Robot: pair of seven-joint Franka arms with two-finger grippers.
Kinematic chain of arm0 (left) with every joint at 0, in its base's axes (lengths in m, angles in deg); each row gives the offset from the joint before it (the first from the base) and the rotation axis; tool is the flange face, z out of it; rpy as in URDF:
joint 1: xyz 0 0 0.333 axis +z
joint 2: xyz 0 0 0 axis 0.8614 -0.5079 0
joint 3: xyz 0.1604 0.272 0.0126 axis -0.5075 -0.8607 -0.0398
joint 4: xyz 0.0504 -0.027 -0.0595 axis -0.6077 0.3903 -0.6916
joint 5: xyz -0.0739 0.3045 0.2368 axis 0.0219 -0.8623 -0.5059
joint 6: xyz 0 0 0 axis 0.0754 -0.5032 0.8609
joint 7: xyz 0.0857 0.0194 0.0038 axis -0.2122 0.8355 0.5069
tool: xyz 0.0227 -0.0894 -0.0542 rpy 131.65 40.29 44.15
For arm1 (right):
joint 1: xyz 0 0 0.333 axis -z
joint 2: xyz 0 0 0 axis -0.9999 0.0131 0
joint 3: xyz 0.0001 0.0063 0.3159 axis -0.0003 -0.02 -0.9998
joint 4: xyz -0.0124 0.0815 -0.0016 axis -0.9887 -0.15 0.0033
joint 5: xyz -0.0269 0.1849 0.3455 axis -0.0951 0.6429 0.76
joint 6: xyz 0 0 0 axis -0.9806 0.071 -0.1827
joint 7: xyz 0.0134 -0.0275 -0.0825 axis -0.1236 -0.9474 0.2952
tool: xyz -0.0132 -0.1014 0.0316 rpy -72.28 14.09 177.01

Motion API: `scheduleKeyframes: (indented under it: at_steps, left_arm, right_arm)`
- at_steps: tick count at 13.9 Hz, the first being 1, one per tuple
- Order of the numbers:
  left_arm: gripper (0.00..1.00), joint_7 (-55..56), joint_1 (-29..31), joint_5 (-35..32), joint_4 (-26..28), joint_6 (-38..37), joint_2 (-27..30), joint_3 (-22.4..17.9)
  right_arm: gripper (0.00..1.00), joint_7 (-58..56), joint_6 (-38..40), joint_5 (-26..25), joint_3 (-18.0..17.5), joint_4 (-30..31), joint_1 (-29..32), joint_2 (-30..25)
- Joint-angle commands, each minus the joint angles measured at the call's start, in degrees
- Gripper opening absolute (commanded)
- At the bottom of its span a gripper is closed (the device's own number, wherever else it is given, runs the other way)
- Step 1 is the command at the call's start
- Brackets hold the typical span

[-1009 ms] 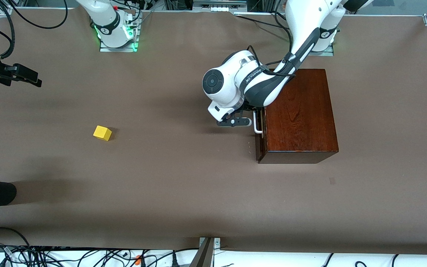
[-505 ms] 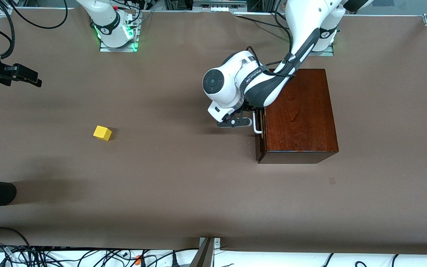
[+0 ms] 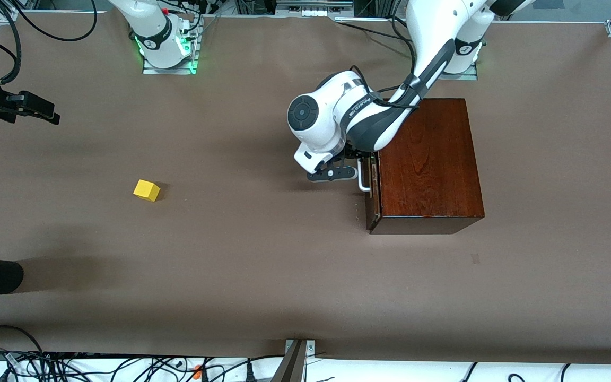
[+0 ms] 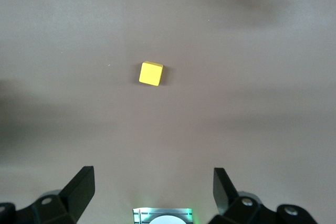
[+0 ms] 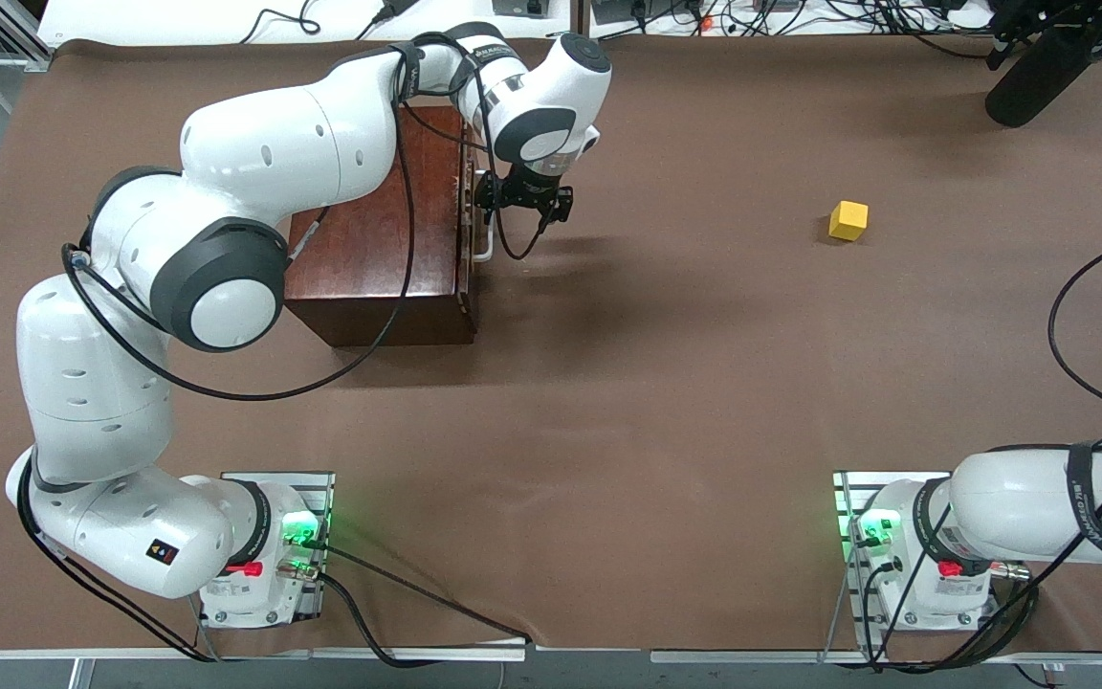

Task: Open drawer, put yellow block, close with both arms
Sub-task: 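Pull the drawer open by its handle with the left gripper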

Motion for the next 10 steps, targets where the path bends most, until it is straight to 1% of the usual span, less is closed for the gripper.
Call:
scheduleKeyframes:
  at_steps: [1,7,10]
  left_arm:
    - [1.00,2.87,-2.34,-0.85,-1.38,5.59,-2.65,0.07]
    - [1.00,5.94,-4.45,-0.76,-1.90,8.50,-3.35,0.07]
    - [1.00,7.17,-5.77,-0.76,-6.46,8.41,-6.06,0.07]
  right_arm:
    - [1.00,-0.60,1.09,0.11,-0.53,-1.09,0.78,0.06]
    - [1.00,-0.60,1.09,0.11,-0.53,-1.09,0.78,0.06]
    - [1.00,-0.60,1.00,0.11,-0.53,-1.09,0.78,0.06]
